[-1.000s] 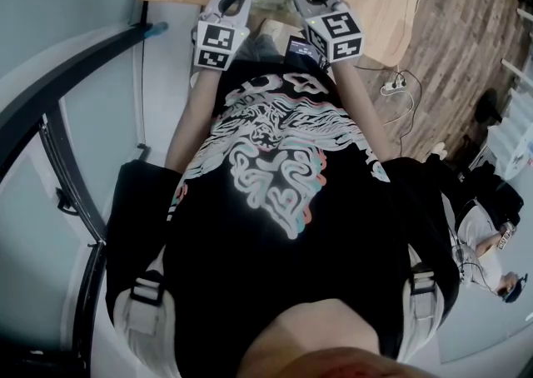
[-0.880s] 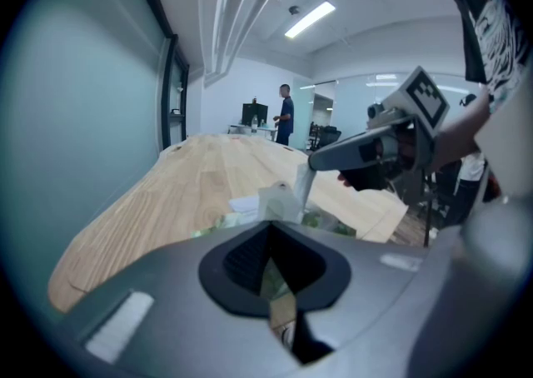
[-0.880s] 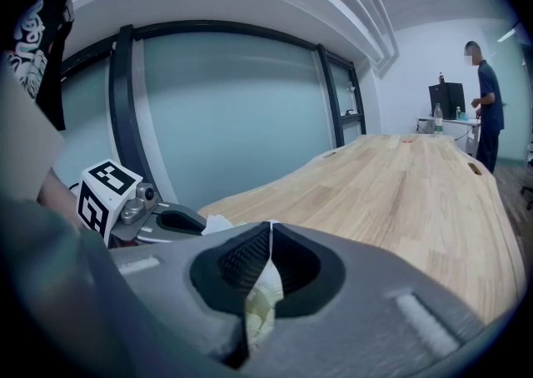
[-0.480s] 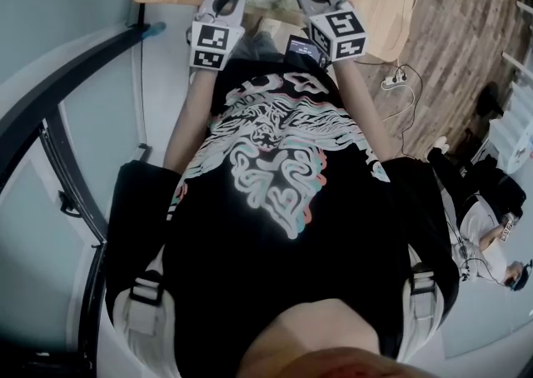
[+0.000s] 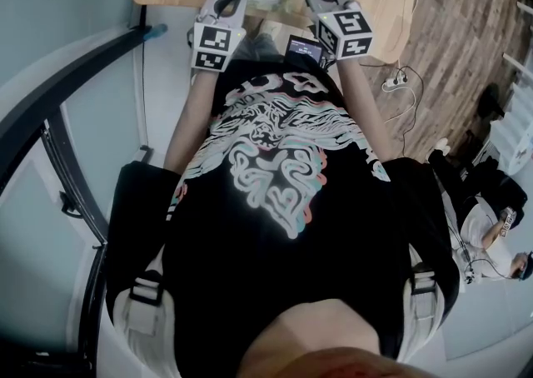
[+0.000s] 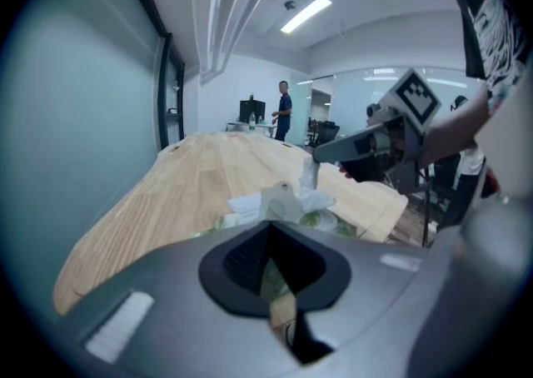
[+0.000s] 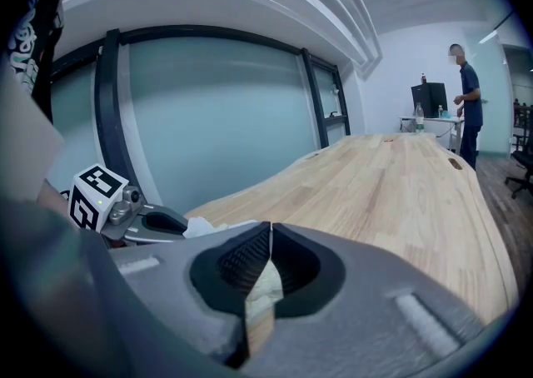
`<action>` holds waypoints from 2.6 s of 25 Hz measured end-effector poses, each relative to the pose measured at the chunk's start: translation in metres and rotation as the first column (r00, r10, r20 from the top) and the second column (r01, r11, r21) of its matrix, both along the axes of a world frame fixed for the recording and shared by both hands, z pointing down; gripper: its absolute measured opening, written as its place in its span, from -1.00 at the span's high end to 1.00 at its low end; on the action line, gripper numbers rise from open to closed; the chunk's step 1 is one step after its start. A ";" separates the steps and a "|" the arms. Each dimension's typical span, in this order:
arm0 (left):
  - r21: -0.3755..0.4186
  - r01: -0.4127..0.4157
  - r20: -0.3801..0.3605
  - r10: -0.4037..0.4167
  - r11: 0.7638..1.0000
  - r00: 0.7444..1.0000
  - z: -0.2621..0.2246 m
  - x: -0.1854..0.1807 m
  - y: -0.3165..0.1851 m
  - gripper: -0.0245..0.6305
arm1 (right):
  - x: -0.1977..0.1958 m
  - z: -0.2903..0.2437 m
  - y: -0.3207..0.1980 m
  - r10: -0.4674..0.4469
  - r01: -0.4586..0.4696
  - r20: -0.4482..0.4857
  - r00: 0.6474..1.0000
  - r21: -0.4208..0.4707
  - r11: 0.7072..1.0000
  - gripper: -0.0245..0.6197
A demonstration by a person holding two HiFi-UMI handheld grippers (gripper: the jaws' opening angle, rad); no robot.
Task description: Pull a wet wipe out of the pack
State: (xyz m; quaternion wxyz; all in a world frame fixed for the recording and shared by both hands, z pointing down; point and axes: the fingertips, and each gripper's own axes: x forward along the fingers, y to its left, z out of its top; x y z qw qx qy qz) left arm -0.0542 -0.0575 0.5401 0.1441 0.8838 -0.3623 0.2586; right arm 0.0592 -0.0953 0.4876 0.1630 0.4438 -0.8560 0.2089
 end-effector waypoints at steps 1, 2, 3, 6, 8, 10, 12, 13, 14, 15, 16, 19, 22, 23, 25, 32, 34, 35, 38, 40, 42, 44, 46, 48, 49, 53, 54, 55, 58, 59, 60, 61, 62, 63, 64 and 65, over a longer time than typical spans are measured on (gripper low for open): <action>0.003 -0.002 0.002 0.002 1.000 1.000 -0.001 0.000 0.000 0.96 | 0.000 0.000 0.000 0.000 0.000 0.000 1.000 0.001 1.000 0.90; 0.008 -0.006 0.004 0.006 1.000 1.000 -0.002 0.001 0.000 0.96 | 0.000 -0.001 0.000 0.000 0.000 0.001 1.000 0.003 1.000 0.90; 0.017 -0.013 0.009 0.013 1.000 1.000 -0.004 0.002 0.000 0.96 | 0.000 -0.002 -0.001 0.000 0.000 0.002 1.000 0.006 1.000 0.90; 0.062 -0.047 0.030 0.045 0.997 0.999 -0.017 0.008 -0.001 0.96 | 0.000 -0.007 -0.002 -0.001 0.000 0.012 1.000 0.021 1.000 0.90; 0.092 -0.059 0.032 0.056 0.994 0.998 -0.027 0.011 -0.003 0.96 | 0.000 -0.011 -0.003 0.001 -0.002 0.019 1.000 0.030 1.000 0.90; 0.110 -0.060 0.029 0.057 0.992 0.998 -0.035 0.012 -0.006 0.96 | 0.001 -0.015 -0.004 0.004 -0.005 0.020 1.000 0.036 0.999 0.90; 0.125 -0.058 0.026 0.056 0.990 0.998 -0.042 0.013 -0.009 0.96 | 0.002 -0.017 -0.006 0.011 -0.012 0.022 1.000 0.041 0.999 0.90; 0.132 -0.058 0.023 0.056 0.989 0.998 -0.044 0.014 -0.011 0.96 | 0.004 -0.018 -0.007 0.016 -0.017 0.023 1.000 0.044 0.999 0.90; 0.138 -0.059 0.020 0.057 0.989 0.998 -0.047 0.015 -0.012 0.96 | 0.006 -0.019 -0.008 0.021 -0.022 0.024 0.999 0.047 0.999 0.90; 0.143 -0.060 0.017 0.059 0.988 0.998 -0.049 0.016 -0.014 0.96 | 0.008 -0.019 -0.009 0.027 -0.028 0.023 0.999 0.049 0.998 0.90; 0.148 -0.062 0.015 0.060 0.987 0.998 -0.050 0.017 -0.014 0.96 | 0.010 -0.019 -0.009 0.030 -0.031 0.019 0.999 0.051 0.998 0.90; 0.171 -0.082 0.027 0.078 0.982 0.997 -0.056 0.021 -0.016 0.97 | 0.016 -0.019 -0.008 0.034 -0.034 -0.003 0.999 0.059 0.998 0.90; 0.204 -0.126 0.052 0.117 0.971 0.992 -0.063 0.029 -0.017 0.96 | 0.022 -0.020 -0.007 0.054 -0.054 -0.001 0.999 0.060 0.997 0.90; 0.209 -0.134 0.052 0.125 0.969 0.991 -0.064 0.032 -0.018 0.96 | 0.025 -0.020 -0.007 0.061 -0.061 -0.001 0.998 0.060 0.996 0.90; 0.211 -0.143 0.048 0.135 0.967 0.990 -0.065 0.037 -0.019 0.96 | 0.030 -0.019 -0.006 0.076 -0.075 -0.001 0.997 0.056 0.996 0.90; 0.219 -0.199 0.052 0.192 0.955 0.980 -0.069 0.057 -0.021 0.96 | 0.056 -0.012 0.002 0.140 -0.140 -0.004 0.990 0.036 0.989 0.90; 0.221 -0.215 0.054 0.208 0.951 0.977 -0.070 0.063 -0.021 0.96 | 0.064 -0.009 0.005 0.158 -0.157 -0.009 0.987 0.032 0.987 0.90; 0.221 -0.222 0.053 0.216 0.950 0.975 -0.070 0.066 -0.021 0.96 | 0.067 -0.009 0.007 0.163 -0.162 -0.016 0.987 0.033 0.986 0.90; 0.223 -0.242 0.053 0.236 0.944 0.970 -0.071 0.073 -0.021 0.96 | 0.071 -0.007 0.010 0.165 -0.164 -0.040 0.985 0.040 0.986 0.90; 0.221 -0.257 0.055 0.251 0.941 0.967 -0.070 0.078 -0.021 0.97 | 0.073 -0.005 0.013 0.172 -0.171 -0.041 0.984 0.035 0.985 0.90; 0.218 -0.272 0.055 0.266 0.937 0.962 -0.068 0.083 -0.021 0.96 | 0.078 -0.001 0.016 0.183 -0.182 -0.048 0.982 0.026 0.983 0.90; 0.217 -0.284 0.055 0.279 0.934 0.959 -0.067 0.088 -0.021 0.96 | 0.082 0.004 0.020 0.189 -0.188 -0.069 0.980 0.019 0.982 0.90; 0.216 -0.290 0.051 0.285 0.932 0.957 -0.067 0.092 -0.023 0.96 | 0.084 0.011 0.022 0.190 -0.190 -0.083 0.978 0.007 0.982 0.90; 0.213 -0.285 0.040 0.283 0.935 0.958 -0.067 0.093 -0.026 0.96 | 0.086 0.017 0.024 0.195 -0.196 -0.083 0.977 -0.009 0.980 0.90; 0.211 -0.282 0.036 0.281 0.936 0.959 -0.068 0.094 -0.027 0.96 | 0.088 0.020 0.025 0.200 -0.202 -0.086 0.976 -0.017 0.979 0.90; 0.214 -0.274 0.031 0.274 0.938 0.961 -0.071 0.094 -0.028 0.96 | 0.095 0.029 0.027 0.224 -0.229 -0.111 0.968 -0.038 0.973 0.90; 0.215 -0.271 0.032 0.271 0.938 0.962 -0.071 0.093 -0.029 0.96 | 0.095 0.031 0.026 0.225 -0.231 -0.117 0.967 -0.044 0.972 0.90; 0.214 -0.269 0.033 0.268 0.939 0.963 -0.070 0.092 -0.028 0.96 | 0.095 0.033 0.026 0.224 -0.232 -0.125 0.967 -0.048 0.972 0.90; 0.209 -0.266 0.035 0.264 0.941 0.964 -0.069 0.089 -0.027 0.96 | 0.093 0.036 0.027 0.214 -0.224 -0.151 0.965 -0.054 0.973 0.82; 0.208 -0.265 0.036 0.263 0.942 0.964 -0.068 0.088 -0.026 0.96 | 0.092 0.037 0.028 0.211 -0.221 -0.152 0.966 -0.055 0.974 0.77; 0.207 -0.263 0.036 0.262 0.942 0.964 -0.068 0.088 -0.026 0.96 | 0.092 0.037 0.028 0.210 -0.220 -0.149 0.966 -0.058 0.974 0.73; 0.208 -0.262 0.036 0.261 0.942 0.965 -0.068 0.088 -0.026 0.97 | 0.092 0.037 0.028 0.211 -0.222 -0.147 0.966 -0.060 0.973 0.68; 0.208 -0.261 0.036 0.260 0.943 0.965 -0.069 0.088 -0.025 0.96 | 0.093 0.037 0.028 0.214 -0.225 -0.146 0.966 -0.062 0.972 0.68; 0.209 -0.261 0.035 0.259 0.943 0.965 -0.070 0.088 -0.025 0.96 | 0.094 0.037 0.028 0.219 -0.230 -0.147 0.965 -0.062 0.971 0.68; 0.210 -0.260 0.035 0.259 0.942 0.965 -0.071 0.089 -0.025 0.96 | 0.096 0.036 0.028 0.224 -0.235 -0.150 0.963 -0.059 0.970 0.67; 0.212 -0.260 0.035 0.259 0.942 0.965 -0.072 0.089 -0.025 0.96 | 0.097 0.035 0.028 0.229 -0.239 -0.157 0.961 -0.051 0.970 0.65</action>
